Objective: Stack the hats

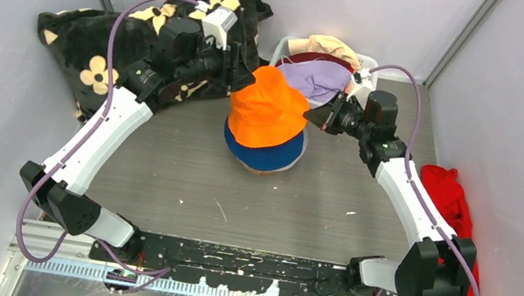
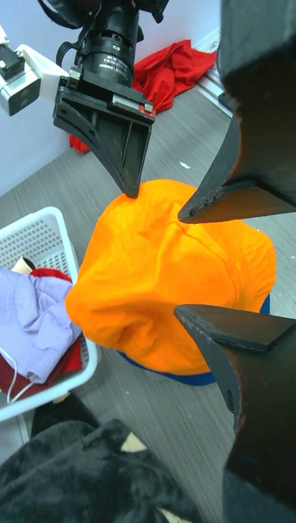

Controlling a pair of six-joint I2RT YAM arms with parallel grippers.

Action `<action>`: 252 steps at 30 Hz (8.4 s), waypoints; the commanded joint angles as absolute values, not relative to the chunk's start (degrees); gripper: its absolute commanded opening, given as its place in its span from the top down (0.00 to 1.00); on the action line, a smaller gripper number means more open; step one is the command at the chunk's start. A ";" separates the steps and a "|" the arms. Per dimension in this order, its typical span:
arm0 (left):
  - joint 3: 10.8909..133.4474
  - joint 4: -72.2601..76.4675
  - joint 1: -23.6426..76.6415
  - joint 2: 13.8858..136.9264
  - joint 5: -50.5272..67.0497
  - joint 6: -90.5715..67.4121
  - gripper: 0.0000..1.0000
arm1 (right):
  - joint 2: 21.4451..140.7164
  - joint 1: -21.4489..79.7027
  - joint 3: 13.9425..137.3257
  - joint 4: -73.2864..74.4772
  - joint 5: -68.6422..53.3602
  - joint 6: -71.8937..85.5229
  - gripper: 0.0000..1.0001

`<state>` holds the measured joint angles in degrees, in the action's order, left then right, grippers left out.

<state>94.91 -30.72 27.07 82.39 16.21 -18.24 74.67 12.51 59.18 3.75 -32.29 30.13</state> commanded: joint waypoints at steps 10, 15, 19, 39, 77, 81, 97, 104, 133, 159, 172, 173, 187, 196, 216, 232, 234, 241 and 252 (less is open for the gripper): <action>91.94 -27.69 29.01 77.94 11.44 -18.05 0.48 | 72.36 12.51 55.44 9.26 -26.62 25.71 0.99; 87.67 -26.35 29.05 75.09 4.19 -18.67 0.48 | 74.70 12.51 51.12 5.46 -26.38 27.02 0.99; 79.00 -21.68 28.94 69.76 -2.46 -21.07 0.49 | 75.59 12.51 49.91 3.82 -26.66 27.08 0.99; 52.98 7.34 14.99 68.45 25.67 -46.18 0.48 | 76.62 12.85 50.89 0.00 -30.32 27.19 0.99; 42.83 20.45 14.42 73.80 31.93 -53.42 0.48 | 77.13 13.18 51.33 -0.58 -30.50 27.69 0.99; 42.34 22.18 14.41 74.88 32.00 -53.81 0.48 | 77.19 13.18 51.26 -0.49 -30.41 27.58 0.99; 40.96 31.42 14.23 79.65 33.85 -56.41 0.48 | 77.32 13.19 51.41 -0.52 -30.14 27.66 0.99; 40.63 32.38 14.11 80.33 33.52 -56.47 0.48 | 77.87 13.26 51.50 -0.69 -30.28 27.76 0.99; 30.82 33.47 13.57 81.97 28.98 -49.68 1.00 | 81.76 13.27 50.76 0.07 -25.14 27.40 0.99; 57.83 -13.57 12.57 68.55 8.89 -33.85 0.47 | 83.19 13.09 79.38 12.54 -6.25 21.71 0.36; 70.92 -11.59 12.57 75.24 10.67 -35.40 0.47 | 118.05 12.04 113.72 19.72 1.55 14.94 0.36; 71.10 -11.47 12.57 75.38 10.60 -35.28 0.47 | 120.80 11.85 115.46 20.14 1.48 14.73 0.36; 70.42 -10.74 12.51 78.47 11.42 -34.29 0.47 | 133.95 11.25 118.14 17.63 -1.09 15.89 0.37; 69.72 -10.63 12.57 78.98 11.68 -34.10 0.47 | 140.99 11.31 123.38 18.51 -1.60 16.76 0.52; 67.70 -8.15 12.54 75.63 13.13 -36.43 0.48 | 109.17 11.24 106.58 7.69 3.92 13.00 0.99; 70.82 -6.06 12.72 75.05 16.06 -36.91 0.48 | 91.80 11.40 99.15 4.33 -2.78 14.33 0.99; 71.46 -5.83 12.74 75.24 16.49 -36.96 0.48 | 89.89 11.41 98.53 3.90 -4.05 14.25 0.99; 73.55 -3.78 12.80 75.79 18.29 -36.22 0.48 | 83.73 11.47 95.97 1.34 -9.09 13.71 0.99; 74.07 -2.17 13.56 76.00 19.55 -37.10 0.48 | 75.32 11.42 96.58 1.56 -16.14 12.97 0.99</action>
